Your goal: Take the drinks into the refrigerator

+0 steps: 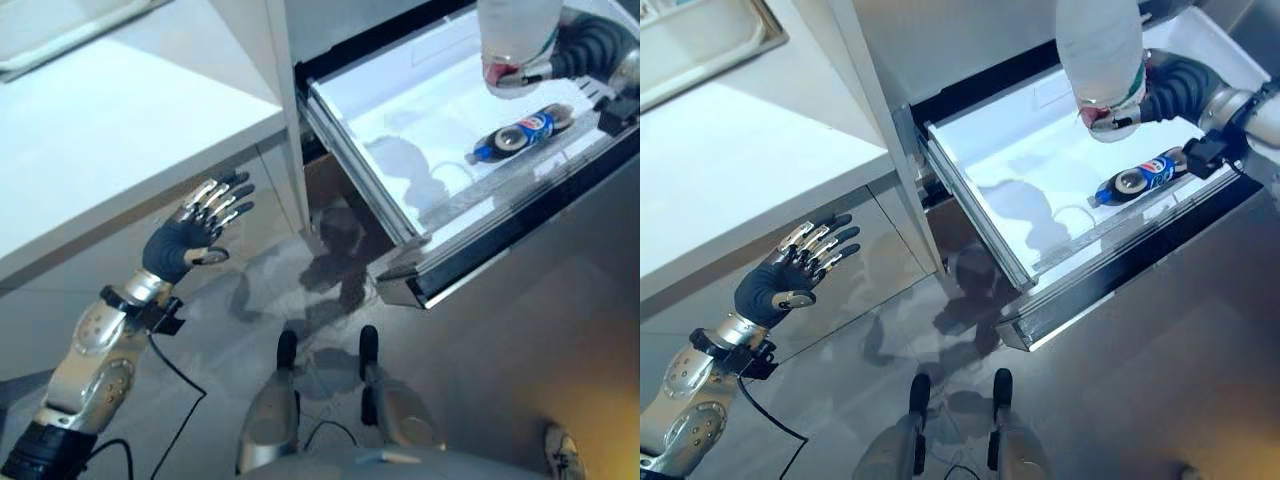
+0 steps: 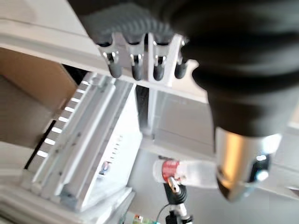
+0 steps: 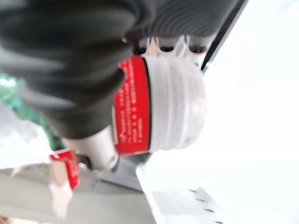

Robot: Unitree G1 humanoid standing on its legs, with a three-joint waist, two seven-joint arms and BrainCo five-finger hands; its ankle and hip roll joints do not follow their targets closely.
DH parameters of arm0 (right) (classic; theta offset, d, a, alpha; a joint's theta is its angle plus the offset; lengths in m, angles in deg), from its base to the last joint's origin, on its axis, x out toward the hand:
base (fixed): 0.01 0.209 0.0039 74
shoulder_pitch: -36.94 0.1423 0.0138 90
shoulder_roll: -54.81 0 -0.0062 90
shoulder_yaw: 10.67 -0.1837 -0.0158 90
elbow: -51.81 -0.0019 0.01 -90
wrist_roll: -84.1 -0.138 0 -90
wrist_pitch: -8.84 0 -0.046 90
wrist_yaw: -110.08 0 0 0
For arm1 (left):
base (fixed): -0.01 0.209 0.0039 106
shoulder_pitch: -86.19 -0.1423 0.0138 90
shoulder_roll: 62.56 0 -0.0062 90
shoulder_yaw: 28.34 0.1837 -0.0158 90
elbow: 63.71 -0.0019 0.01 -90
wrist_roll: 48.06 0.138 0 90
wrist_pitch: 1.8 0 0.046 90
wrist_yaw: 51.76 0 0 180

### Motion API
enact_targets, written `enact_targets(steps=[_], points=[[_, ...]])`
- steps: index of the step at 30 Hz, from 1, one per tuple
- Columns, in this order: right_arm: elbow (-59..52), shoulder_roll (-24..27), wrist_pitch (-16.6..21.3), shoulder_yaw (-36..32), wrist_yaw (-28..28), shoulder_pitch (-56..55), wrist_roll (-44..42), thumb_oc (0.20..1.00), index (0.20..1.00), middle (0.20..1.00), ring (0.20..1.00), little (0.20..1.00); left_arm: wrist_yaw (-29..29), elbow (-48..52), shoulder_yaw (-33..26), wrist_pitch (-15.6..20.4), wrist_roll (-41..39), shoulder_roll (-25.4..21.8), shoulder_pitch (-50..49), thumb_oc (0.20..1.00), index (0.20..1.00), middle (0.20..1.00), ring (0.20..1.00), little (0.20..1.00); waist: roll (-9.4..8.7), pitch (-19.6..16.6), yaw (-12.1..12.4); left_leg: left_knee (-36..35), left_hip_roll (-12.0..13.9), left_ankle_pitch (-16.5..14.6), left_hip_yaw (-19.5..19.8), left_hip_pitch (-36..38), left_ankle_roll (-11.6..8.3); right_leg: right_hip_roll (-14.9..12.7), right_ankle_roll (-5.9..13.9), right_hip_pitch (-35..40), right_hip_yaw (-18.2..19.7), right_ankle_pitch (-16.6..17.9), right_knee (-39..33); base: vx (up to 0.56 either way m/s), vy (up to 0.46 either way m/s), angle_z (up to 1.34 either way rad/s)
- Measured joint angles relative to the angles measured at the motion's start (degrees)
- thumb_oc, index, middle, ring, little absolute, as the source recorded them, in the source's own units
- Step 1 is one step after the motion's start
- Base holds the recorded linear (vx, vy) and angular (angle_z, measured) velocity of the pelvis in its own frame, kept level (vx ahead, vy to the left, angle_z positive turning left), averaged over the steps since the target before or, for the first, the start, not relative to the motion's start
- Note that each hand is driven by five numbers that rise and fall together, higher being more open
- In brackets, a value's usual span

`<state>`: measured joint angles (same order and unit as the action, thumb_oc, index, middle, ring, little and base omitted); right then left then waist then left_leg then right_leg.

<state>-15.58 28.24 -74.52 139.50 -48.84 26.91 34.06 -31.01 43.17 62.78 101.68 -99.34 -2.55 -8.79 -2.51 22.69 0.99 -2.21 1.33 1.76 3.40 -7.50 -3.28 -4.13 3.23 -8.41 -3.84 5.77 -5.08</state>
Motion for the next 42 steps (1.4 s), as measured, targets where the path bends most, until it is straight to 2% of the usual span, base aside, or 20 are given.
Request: enact_targets(steps=[4, 8, 15, 19, 27, 32, 38, 40, 42], points=[[1.51, -0.10, -0.02, 1.67, -0.18, 1.67, 1.92, 0.200, 0.200, 0.200, 0.200, 0.200, -0.61, 0.00, -0.04, 0.97, 0.03, -0.29, 1.41, 1.000, 1.000, 1.000, 1.000, 1.000, 0.02, 1.05, 0.56, 0.11, 0.03, 0.13, 0.56, -1.30, -0.17, -0.02, 0.02, -0.83, -0.87, -0.02, 0.00, -0.03, -0.078, 0.09], [3.36, -0.19, -0.05, 7.40, -0.26, 6.54, 3.10, 0.200, 0.200, 0.200, 0.200, 0.200, -1.03, 0.00, 0.01, 1.41, 0.66, -0.60, 3.10, 1.000, 1.000, 1.000, 1.000, 1.000, 0.09, 2.03, 1.44, 0.64, -0.01, 0.26, 1.55, -2.75, -0.36, 0.01, -0.01, -1.83, -1.60, -0.01, 0.05, -0.02, -0.097, 0.08], [5.61, -0.58, 0.04, 5.77, -1.16, 5.02, 4.66, 0.200, 0.200, 0.200, 0.200, 0.200, -2.42, 0.04, -0.05, 2.21, 1.08, -2.28, 3.31, 1.000, 1.000, 1.000, 1.000, 1.000, 0.34, 3.27, 1.82, 1.52, -0.09, 0.37, 2.25, -4.43, -0.45, -0.05, 0.10, -3.71, -1.96, -0.43, 1.98, -0.03, -0.061, 0.03], [2.88, -0.33, -0.17, 5.70, -0.21, 2.80, 5.75, 0.200, 0.200, 0.200, 0.200, 0.200, -2.85, 0.03, -0.10, 2.61, 1.23, -2.52, 3.23, 1.000, 1.000, 1.000, 1.000, 1.000, 1.06, 4.21, 1.74, 1.77, -0.11, 0.89, 2.96, -5.39, -0.61, -0.13, -0.03, -5.20, -2.30, -0.96, 3.74, -0.02, -0.048, 0.06], [-1.66, 2.57, -0.82, 19.45, 3.84, 9.74, 10.87, 0.200, 0.200, 0.200, 0.200, 0.200, -2.81, -0.01, -0.12, 3.51, 3.31, -2.62, 3.38, 1.000, 1.000, 1.000, 1.000, 1.000, 1.62, 4.87, 1.81, 1.78, 0.37, 2.27, 3.59, -7.40, -1.30, 0.02, -0.86, -9.55, -2.85, -2.77, 9.06, 0.00, -0.021, 0.02], [-4.59, 4.77, -0.82, 19.44, 5.52, 9.75, 13.93, 0.200, 0.200, 0.200, 0.200, 0.200, -2.80, -0.05, -0.10, 3.75, 3.33, -2.64, 3.29, 1.000, 1.000, 1.000, 1.000, 1.000, 1.47, 5.00, 1.84, 1.79, 0.60, 2.64, 3.73, -7.40, -1.54, 0.07, -1.18, -10.92, -2.83, -3.93, 12.10, 0.00, 0.000, 0.00], [-4.01, 4.93, -0.59, 19.11, 5.23, 7.17, 23.87, 0.200, 0.200, 0.200, 0.200, 0.200, -2.73, -0.12, -0.04, 3.78, 4.59, -2.24, 3.42, 1.000, 1.000, 1.000, 1.000, 1.000, 1.78, 5.30, 1.64, 1.80, 0.56, 3.22, 3.88, -7.41, -1.64, -0.08, -1.35, -11.86, -2.83, -4.52, 14.11, -0.01, -0.001, 0.01], [-3.94, 4.84, -0.46, 16.01, 5.19, 4.96, 26.14, 0.200, 0.200, 0.200, 0.200, 0.200, -2.71, -0.12, -0.04, 3.77, 5.57, -1.98, 3.27, 1.000, 1.000, 1.000, 1.000, 1.000, 2.41, 5.65, 1.87, 1.80, 0.47, 3.43, 4.36, -7.41, -1.73, -0.19, -1.43, -12.19, -2.94, -5.04, 15.14, -0.03, 0.002, 0.09], [-4.04, 4.77, -0.34, 9.37, 5.21, -0.98, 28.09, 0.200, 0.200, 0.200, 0.200, 0.200, -2.75, -0.12, -0.08, 3.76, 5.56, -1.64, 3.07, 1.000, 1.000, 1.000, 1.000, 1.000, 2.60, 5.75, 2.71, 1.78, 0.45, 3.47, 4.54, -7.41, -1.80, -0.38, -1.61, -12.97, -2.99, -5.82, 16.79, -0.02, 0.000, 0.05]])
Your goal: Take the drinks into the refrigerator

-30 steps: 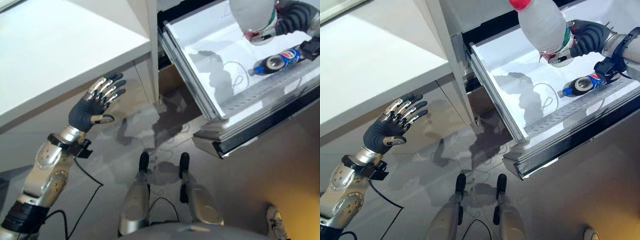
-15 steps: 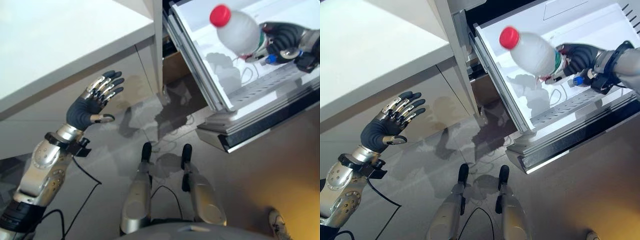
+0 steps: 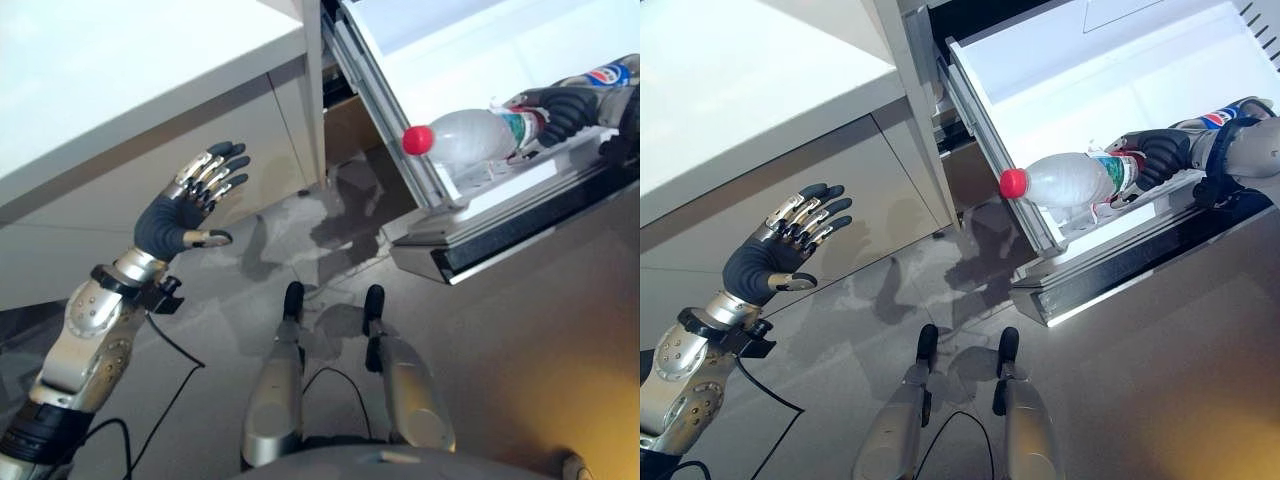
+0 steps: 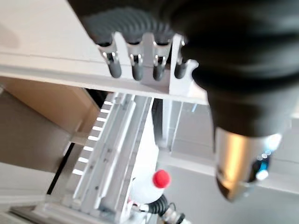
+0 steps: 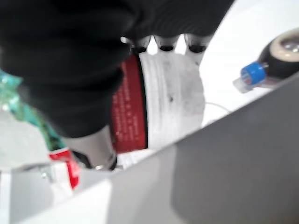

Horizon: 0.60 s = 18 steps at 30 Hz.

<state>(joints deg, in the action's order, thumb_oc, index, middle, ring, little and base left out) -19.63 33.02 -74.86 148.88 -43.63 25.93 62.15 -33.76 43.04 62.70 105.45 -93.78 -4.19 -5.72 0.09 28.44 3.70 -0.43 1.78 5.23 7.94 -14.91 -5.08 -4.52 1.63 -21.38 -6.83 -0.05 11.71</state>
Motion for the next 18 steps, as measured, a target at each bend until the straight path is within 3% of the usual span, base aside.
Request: enact_targets(steps=[5, 8, 18], points=[[1.54, -0.32, 0.07, -20.28, -0.15, -15.48, 2.22, 0.200, 0.200, 0.200, 0.200, 0.200, -0.11, 0.09, -0.12, -0.06, 0.00, 0.25, -0.99, 1.000, 1.000, 1.000, 1.000, 1.000, 0.05, 0.03, 2.00, -0.02, -0.64, 0.02, 0.05, -0.28, -0.04, -0.98, -0.02, -2.49, 0.22, -2.55, 4.84, -0.01, 0.009, 0.04], [5.40, -0.73, 0.15, -27.30, -1.37, -19.58, 4.60, 0.200, 0.200, 0.200, 0.200, 0.200, -0.38, 0.07, -0.10, -0.16, 0.00, 0.37, -0.96, 1.000, 1.000, 1.000, 1.000, 1.000, 0.04, 0.02, 2.36, -0.02, -0.96, 0.03, 0.18, -0.95, -0.04, -1.49, 0.07, -3.80, 0.14, -3.37, 6.55, -0.01, 0.010, 0.07], [13.74, -5.58, -0.08, -31.08, -6.71, -17.78, 11.85, 0.200, 0.200, 0.200, 0.200, 0.200, -1.74, 0.28, -0.27, -1.05, -0.02, 0.75, -1.35, 1.000, 1.000, 1.000, 1.000, 1.000, 0.00, 0.00, 2.17, -0.03, -1.09, 0.11, -0.15, -1.00, 0.09, -1.69, 0.22, -4.61, 1.06, -3.63, 7.31, 0.00, 0.003, -0.02]])
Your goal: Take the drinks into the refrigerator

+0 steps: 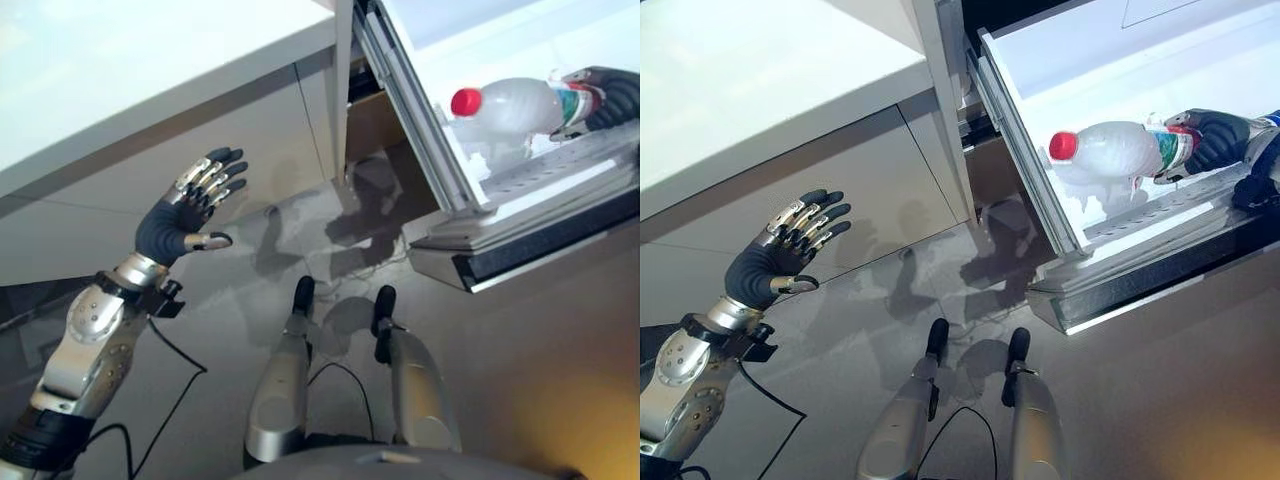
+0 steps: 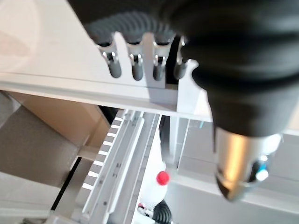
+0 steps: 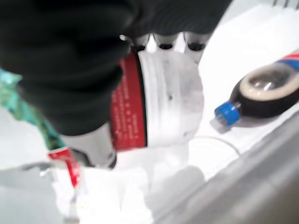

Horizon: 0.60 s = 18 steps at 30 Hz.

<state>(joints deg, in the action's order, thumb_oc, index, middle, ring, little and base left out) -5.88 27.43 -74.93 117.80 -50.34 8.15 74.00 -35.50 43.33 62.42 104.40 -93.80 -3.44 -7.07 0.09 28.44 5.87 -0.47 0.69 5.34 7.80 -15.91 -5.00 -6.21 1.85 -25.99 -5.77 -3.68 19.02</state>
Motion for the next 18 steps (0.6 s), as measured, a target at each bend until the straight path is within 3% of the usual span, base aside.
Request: enact_targets(steps=[5, 11, 18], points=[[6.60, -2.39, 0.19, -1.36, -1.02, 3.37, -2.02, 0.200, 0.200, 0.200, 0.200, 0.200, -0.14, 0.07, -0.09, -0.47, 0.00, 1.55, -0.59, 1.000, 1.000, 1.000, 1.000, 1.000, -0.08, -0.05, -0.12, -0.01, -0.08, 0.13, -0.04, -1.15, 0.09, -0.03, 0.00, -1.63, 0.49, 0.00, 0.70, 0.00, 0.000, 0.00], [17.78, -4.57, 0.05, 9.90, -1.60, 16.18, -2.21, 0.200, 0.200, 0.200, 0.200, 0.200, -0.85, 0.28, -0.34, -0.63, 0.01, 3.05, -1.40, 1.000, 1.000, 1.000, 1.000, 1.000, -0.17, -0.10, -0.25, -0.13, 0.05, 0.80, -0.99, -2.83, 0.06, 0.22, -0.46, -3.80, 1.15, 0.95, 0.77, -0.01, 0.012, -0.05], [20.62, -6.16, 0.03, 17.82, -3.26, 23.33, -0.54, 0.200, 0.200, 0.200, 0.200, 0.200, -1.21, 0.53, -0.52, -0.63, 0.00, 4.06, -2.51, 1.000, 1.000, 1.000, 1.000, 1.000, -0.17, -0.10, -0.70, -0.42, 0.13, 1.25, -1.64, -2.98, -0.01, 0.62, -0.42, -4.50, 2.05, 1.60, 0.78, 0.00, 0.000, -0.07]])
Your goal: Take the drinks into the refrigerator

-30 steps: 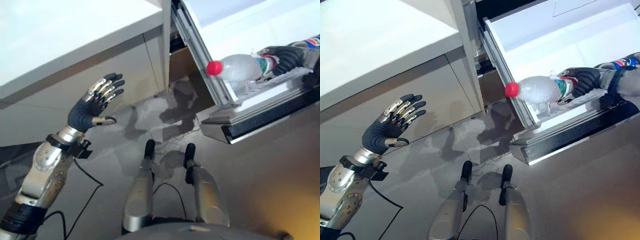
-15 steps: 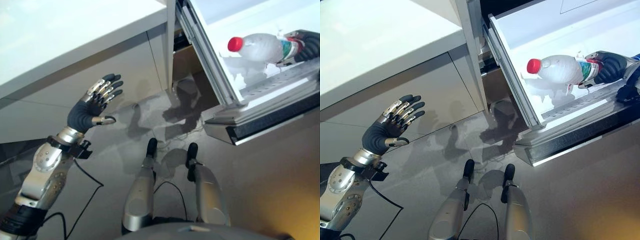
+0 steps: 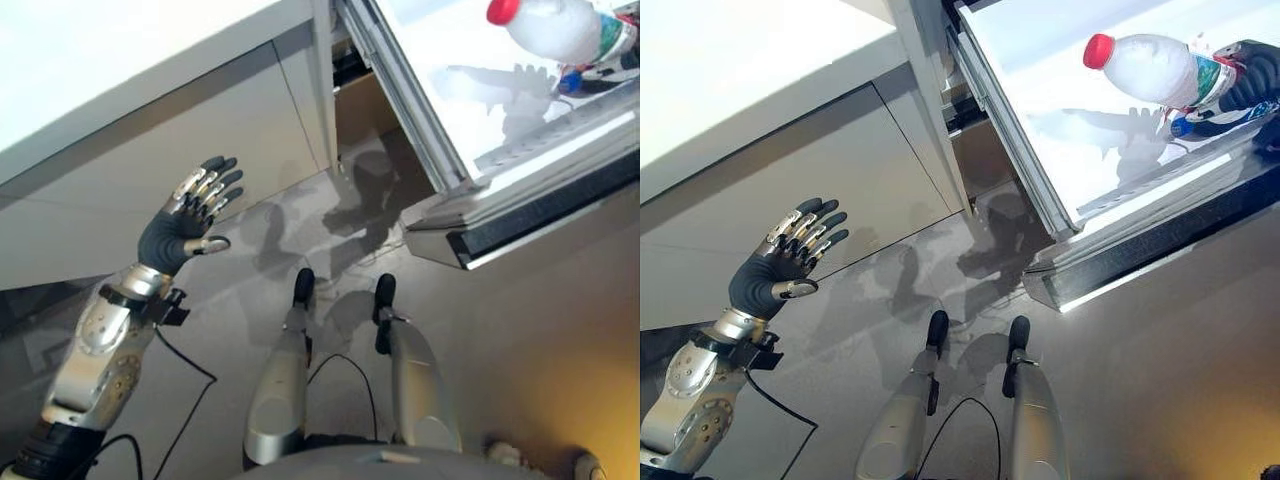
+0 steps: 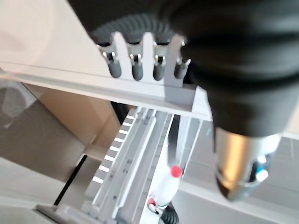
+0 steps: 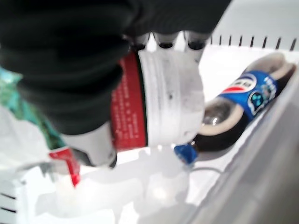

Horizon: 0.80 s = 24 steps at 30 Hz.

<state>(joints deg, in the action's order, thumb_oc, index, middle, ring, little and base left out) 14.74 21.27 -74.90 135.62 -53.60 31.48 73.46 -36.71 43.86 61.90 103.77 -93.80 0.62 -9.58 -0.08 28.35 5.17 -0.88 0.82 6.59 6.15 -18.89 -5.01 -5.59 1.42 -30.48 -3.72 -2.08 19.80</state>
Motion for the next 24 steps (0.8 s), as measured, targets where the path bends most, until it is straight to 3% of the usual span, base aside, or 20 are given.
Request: enact_targets(steps=[10, 17, 24], points=[[-0.05, 0.02, -0.13, 7.62, -0.06, 7.29, -0.06, 0.200, 0.200, 0.200, 0.200, 0.200, -0.42, 0.10, -1.48, 0.05, -0.02, 0.05, -0.22, 1.000, 1.000, 1.000, 1.000, 1.000, -0.05, -0.03, -0.93, -0.05, 0.48, 0.43, 0.30, -2.29, -0.64, 0.87, -0.73, -2.50, 0.11, 0.51, 0.12, 0.01, -0.011, -0.03], [-6.05, 0.65, -0.42, 12.36, 0.49, 11.89, -1.56, 0.200, 0.200, 0.200, 0.200, 0.200, -0.52, 0.09, -1.52, 0.16, -0.01, 1.08, 0.11, 1.000, 1.000, 1.000, 1.000, 1.000, -0.43, -0.03, -1.90, -0.09, 1.43, 0.49, 0.30, -3.86, -0.79, 1.88, -1.31, -4.20, 0.11, 0.93, -0.05, 0.03, -0.019, -0.04], [-9.54, 1.60, -0.42, 13.28, 1.71, 12.44, -3.54, 0.200, 0.200, 0.200, 0.200, 0.200, -1.03, 0.02, -1.44, 0.48, 0.01, 1.58, 1.87, 1.000, 1.000, 1.000, 1.000, 1.000, -2.74, -0.24, -2.78, -0.03, 2.09, 0.91, 0.50, -6.18, -1.49, 2.61, -1.83, -6.58, -0.07, 1.25, 0.05, 0.01, -0.011, -0.01]])
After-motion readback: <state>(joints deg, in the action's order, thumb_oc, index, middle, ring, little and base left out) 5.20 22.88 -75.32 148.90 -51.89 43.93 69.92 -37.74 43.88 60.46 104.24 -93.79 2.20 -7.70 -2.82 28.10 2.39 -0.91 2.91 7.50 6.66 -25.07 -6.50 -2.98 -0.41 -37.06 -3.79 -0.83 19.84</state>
